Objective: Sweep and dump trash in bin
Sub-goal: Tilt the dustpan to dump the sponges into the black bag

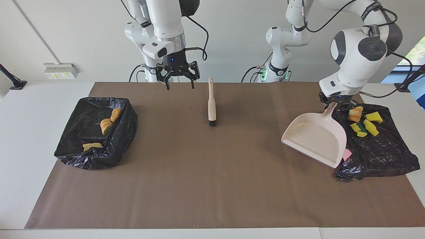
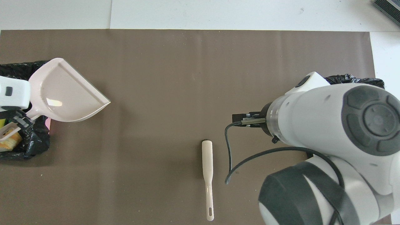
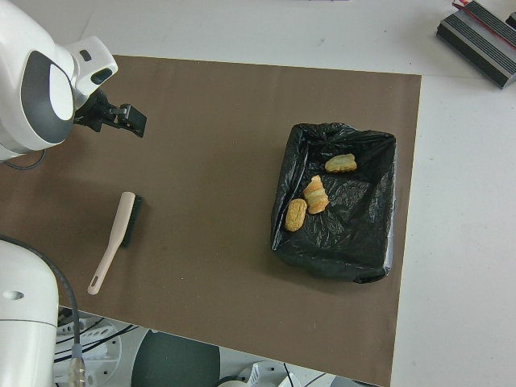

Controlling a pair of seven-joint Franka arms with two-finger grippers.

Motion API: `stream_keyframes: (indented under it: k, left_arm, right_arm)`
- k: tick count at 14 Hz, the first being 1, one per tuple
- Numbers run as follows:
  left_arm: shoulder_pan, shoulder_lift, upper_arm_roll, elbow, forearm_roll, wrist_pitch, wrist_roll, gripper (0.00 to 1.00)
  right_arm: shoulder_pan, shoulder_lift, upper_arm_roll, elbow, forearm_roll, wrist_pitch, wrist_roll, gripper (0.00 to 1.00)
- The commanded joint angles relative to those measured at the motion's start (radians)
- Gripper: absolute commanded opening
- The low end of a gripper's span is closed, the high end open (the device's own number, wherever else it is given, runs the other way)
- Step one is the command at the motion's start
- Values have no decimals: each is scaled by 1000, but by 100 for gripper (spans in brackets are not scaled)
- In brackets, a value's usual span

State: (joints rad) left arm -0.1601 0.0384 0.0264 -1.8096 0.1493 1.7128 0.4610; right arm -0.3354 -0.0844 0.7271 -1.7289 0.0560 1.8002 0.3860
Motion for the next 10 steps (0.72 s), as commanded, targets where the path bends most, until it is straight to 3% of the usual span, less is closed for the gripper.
stream_keyframes:
  k: [1, 3, 5, 6, 8, 10]
  left_arm:
    - [-122, 4, 21, -11, -85, 68, -236, 0]
    - [-220, 64, 21, 28, -112, 105, -416, 0]
    - [-315, 176, 23, 134, -143, 111, -574, 0]
    - [-350, 230, 23, 182, -157, 111, -638, 0]
    - [-403, 288, 21, 237, -183, 132, -735, 0]
    - [-458, 357, 23, 301, -188, 154, -830, 0]
  right_arm:
    - [-10, -5, -6, 20, -22, -28, -31, 100]
    - [-10, -3, -11, 43, -22, -45, -67, 100]
    - [8, -5, -64, 45, -22, -71, -101, 100]
    - [51, -3, -133, 46, -21, -94, -110, 100]
    - [184, -5, -369, 54, -27, -96, -153, 100]
    - [225, 0, -513, 119, -45, -134, -269, 100]
